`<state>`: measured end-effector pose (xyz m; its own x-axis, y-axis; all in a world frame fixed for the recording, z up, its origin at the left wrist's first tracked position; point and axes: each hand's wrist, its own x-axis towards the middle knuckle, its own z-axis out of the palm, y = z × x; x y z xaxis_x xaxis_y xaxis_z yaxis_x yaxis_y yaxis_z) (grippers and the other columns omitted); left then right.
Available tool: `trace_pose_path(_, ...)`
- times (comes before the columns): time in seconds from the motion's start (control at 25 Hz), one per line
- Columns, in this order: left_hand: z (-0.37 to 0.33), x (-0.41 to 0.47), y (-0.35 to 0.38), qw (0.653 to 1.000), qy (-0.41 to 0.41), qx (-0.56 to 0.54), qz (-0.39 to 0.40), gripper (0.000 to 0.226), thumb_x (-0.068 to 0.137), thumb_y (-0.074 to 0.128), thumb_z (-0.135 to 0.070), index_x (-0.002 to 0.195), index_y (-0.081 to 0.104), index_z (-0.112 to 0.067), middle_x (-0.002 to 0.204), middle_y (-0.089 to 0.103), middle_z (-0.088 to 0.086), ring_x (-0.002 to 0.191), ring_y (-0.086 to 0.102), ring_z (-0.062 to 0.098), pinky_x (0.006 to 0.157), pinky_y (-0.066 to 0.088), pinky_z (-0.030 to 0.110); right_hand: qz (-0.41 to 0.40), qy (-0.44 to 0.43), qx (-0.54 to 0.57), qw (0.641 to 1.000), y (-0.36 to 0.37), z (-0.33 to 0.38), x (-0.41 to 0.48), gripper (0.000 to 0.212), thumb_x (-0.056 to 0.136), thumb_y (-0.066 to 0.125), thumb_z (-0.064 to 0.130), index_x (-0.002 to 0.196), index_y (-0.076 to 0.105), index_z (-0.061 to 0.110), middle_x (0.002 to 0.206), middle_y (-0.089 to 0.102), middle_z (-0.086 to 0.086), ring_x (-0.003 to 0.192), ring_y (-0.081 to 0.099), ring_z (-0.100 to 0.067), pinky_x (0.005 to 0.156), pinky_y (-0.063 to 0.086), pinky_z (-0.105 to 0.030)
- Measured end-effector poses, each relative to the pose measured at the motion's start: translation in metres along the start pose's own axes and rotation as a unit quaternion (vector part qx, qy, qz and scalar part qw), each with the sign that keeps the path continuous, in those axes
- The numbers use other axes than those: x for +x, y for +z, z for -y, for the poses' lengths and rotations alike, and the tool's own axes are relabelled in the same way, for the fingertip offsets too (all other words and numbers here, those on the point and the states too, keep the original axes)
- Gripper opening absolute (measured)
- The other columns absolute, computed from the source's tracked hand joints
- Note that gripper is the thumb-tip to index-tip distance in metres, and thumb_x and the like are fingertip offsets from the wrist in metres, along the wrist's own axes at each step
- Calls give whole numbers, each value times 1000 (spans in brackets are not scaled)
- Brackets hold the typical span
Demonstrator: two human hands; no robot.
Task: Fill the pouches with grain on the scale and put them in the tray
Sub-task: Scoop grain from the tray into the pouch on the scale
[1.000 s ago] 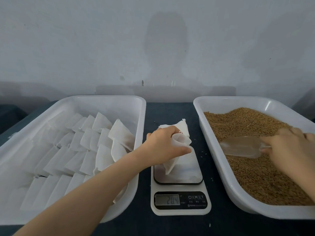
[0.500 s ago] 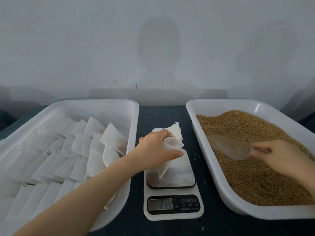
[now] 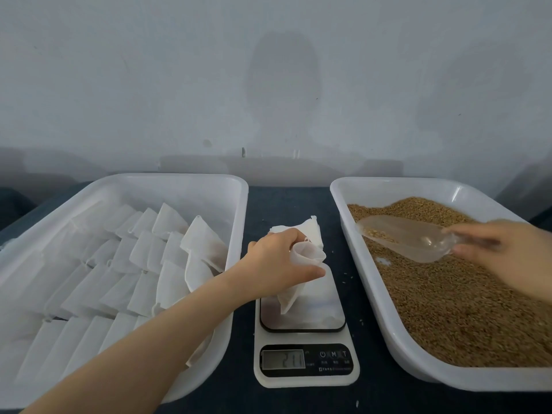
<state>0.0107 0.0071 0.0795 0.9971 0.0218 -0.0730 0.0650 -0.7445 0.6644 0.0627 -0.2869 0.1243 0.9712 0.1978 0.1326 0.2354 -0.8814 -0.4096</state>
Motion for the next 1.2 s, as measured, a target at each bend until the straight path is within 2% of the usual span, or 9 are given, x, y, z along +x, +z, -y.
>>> trace_pose_path(0.08,1,0,0,1000,0,-1,2,40,78,68,-52,107,46,-36,109,55,-10,102,53,18,99,45,44,-1,-37,-13,999,-8,13,3,35,79,63,39,90,45,68,92,56,26,69,49,2,65,45,-28)
trace_pose_path(0.2,2,1,0,1000,2,-6,4,41,78,69,-51,107,45,-37,110,55,-10,103,53,18,99,44,44,9,-78,-43,996,-13,35,7,28,77,59,48,89,48,71,89,57,26,84,53,-2,81,47,-39)
trace_pose_path(0.32,2,1,1,1000,-6,-12,6,46,77,69,-52,114,46,-36,114,56,-7,105,53,21,97,47,44,16,-112,-85,990,-10,51,14,27,79,63,47,102,57,60,87,54,27,93,53,-9,91,43,-45)
trace_pose_path(0.4,2,1,1,1000,-9,-15,10,50,77,70,-51,118,47,-34,115,56,-7,105,54,22,97,47,44,-2,-133,-126,983,-6,58,18,29,82,63,45,109,59,54,84,48,28,99,52,-13,96,38,-43)
trace_pose_path(0.56,2,1,1,1000,1,-18,6,49,78,70,-49,118,48,-32,113,55,-10,105,53,20,99,44,44,-25,-145,-182,972,-5,67,21,30,87,56,46,116,56,53,101,53,18,115,43,-19,96,22,-36)
trace_pose_path(0.76,2,0,1,1000,10,-18,4,49,78,71,-48,118,48,-31,112,55,-12,104,54,18,101,42,45,-47,-173,-235,955,-6,79,27,31,89,54,45,119,54,53,112,54,18,115,37,-15,93,12,-31)
trace_pose_path(0.96,2,1,1,1000,9,-18,3,47,77,71,-49,116,48,-32,112,57,-11,103,55,17,100,43,44,-69,-199,-300,930,-8,93,31,31,90,54,45,119,53,54,114,54,18,115,37,-15,91,9,-31)
trace_pose_path(1.2,1,0,0,1000,14,-19,2,48,78,71,-48,117,49,-30,110,58,-10,100,56,16,101,42,44,-71,-216,-305,925,-9,97,31,31,90,55,44,119,54,53,110,53,17,113,37,-15,92,8,-31)
